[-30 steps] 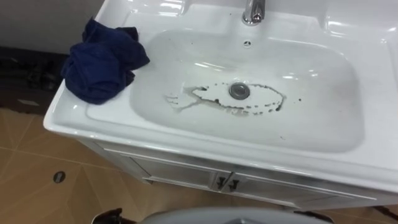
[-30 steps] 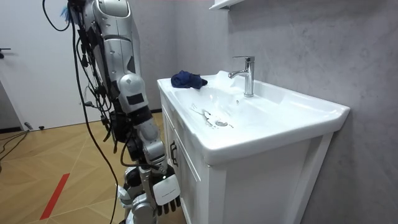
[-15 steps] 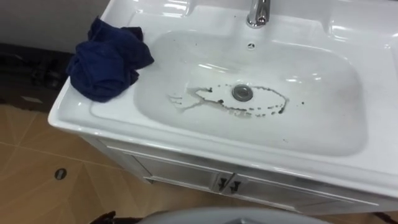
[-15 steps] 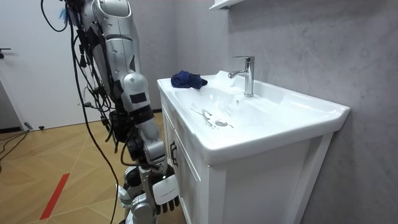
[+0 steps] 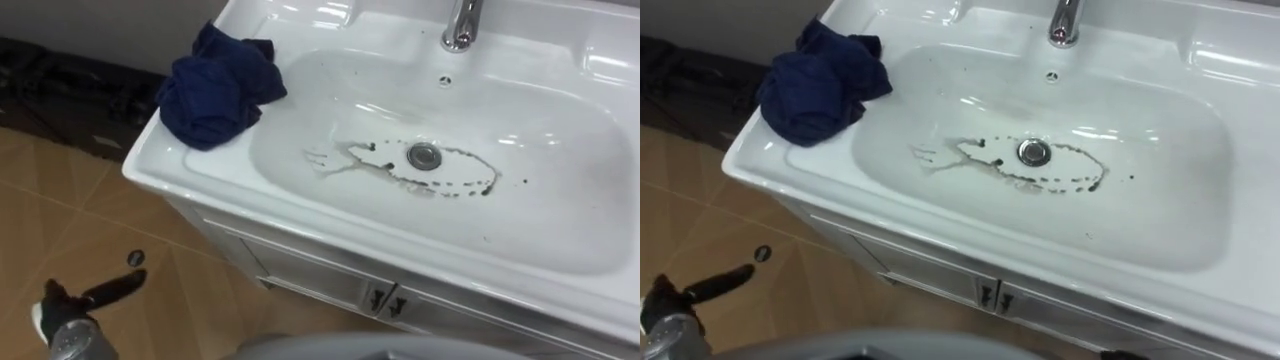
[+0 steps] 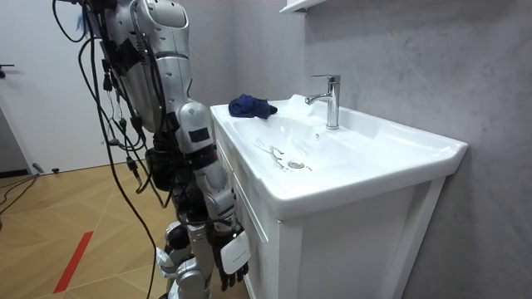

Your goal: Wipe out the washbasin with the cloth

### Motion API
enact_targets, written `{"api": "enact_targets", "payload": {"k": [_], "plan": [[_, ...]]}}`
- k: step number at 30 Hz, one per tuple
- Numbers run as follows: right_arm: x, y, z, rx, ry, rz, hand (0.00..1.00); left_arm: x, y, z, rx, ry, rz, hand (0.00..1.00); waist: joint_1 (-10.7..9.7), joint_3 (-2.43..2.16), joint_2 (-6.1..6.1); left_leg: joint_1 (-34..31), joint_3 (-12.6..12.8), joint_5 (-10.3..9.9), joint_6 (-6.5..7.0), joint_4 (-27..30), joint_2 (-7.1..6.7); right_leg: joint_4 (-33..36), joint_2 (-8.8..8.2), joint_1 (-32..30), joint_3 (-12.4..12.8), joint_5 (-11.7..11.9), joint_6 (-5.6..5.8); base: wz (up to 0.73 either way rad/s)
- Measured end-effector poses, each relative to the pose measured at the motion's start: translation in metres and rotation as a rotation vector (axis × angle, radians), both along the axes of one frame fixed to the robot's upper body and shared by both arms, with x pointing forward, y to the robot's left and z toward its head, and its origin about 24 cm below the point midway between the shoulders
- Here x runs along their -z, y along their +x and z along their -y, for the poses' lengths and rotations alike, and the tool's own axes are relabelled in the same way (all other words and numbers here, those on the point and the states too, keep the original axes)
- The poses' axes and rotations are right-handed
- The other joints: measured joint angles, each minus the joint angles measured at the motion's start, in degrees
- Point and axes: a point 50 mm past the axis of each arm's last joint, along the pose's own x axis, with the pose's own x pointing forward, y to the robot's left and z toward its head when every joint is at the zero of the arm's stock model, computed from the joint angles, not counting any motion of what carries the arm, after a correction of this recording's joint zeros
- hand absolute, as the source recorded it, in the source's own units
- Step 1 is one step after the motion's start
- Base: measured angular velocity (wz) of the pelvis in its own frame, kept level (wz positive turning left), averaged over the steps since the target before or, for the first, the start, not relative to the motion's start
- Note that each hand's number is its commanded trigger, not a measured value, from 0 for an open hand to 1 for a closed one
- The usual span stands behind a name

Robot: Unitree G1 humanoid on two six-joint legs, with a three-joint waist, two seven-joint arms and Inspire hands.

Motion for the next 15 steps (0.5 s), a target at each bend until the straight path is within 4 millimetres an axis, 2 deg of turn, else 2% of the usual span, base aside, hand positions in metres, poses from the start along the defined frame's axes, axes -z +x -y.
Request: {"api": "enact_targets", "payload": {"k": [3,5,6,8,9,11,15], "plan": [[0.000,0.000,0.001,-0.008,-0.006,-0.001,0.00,-0.031,0.016,-0.009,-0.037,0.146,0.114,0.00,0.5,-0.05,0.09,0.2,0.0,0.1,0.00,0.0,-0.06,0.0,-0.03,0.1,0.1,0.0,0.00,0.00],[0.000,-0.006,0.001,-0.021,-0.008,-0.009,0.00,-0.065,0.028,-0.013,-0.062,0.282,0.221,0.00,0.9,-0.08,0.26,0.4,0.0,0.1,0.01,-0.1,-0.15,0.0,-0.07,0.3,0.2,0.0,0.00,0.00],[0.000,-0.006,0.001,-0.024,-0.009,-0.009,0.00,-0.074,0.030,-0.014,-0.067,0.326,0.245,0.00,1.0,-0.08,0.22,0.4,0.0,0.1,0.01,-0.1,-0.18,0.1,-0.10,0.2,0.3,0.0,0.00,0.00],[0.000,-0.007,0.000,-0.046,-0.015,-0.024,0.00,-0.110,0.041,-0.017,-0.059,0.481,0.333,0.00,1.2,-0.02,0.39,0.4,0.0,0.1,0.07,-0.1,-0.23,0.0,-0.16,0.2,0.3,0.0,0.00,0.00],[0.000,-0.008,0.001,-0.045,-0.017,-0.027,0.00,-0.119,0.044,-0.017,-0.057,0.513,0.356,0.00,1.2,-0.01,0.49,0.5,0.0,0.1,0.08,-0.1,-0.23,0.0,-0.17,0.3,0.3,0.0,0.00,0.00],[0.000,-0.010,0.001,-0.045,-0.023,-0.037,0.00,-0.148,0.052,-0.019,-0.062,0.627,0.434,0.00,1.0,0.20,0.99,0.6,0.0,0.1,0.09,-0.1,-0.24,-0.1,-0.17,0.6,0.2,0.0,0.00,0.00],[0.000,-0.010,0.003,-0.054,-0.026,-0.046,0.00,-0.189,0.059,-0.013,-0.044,0.861,0.498,0.00,0.5,0.54,1.64,0.4,0.1,0.1,0.10,-0.4,-0.13,-0.1,-0.06,0.2,0.8,0.0,-0.01,-0.03]]}}
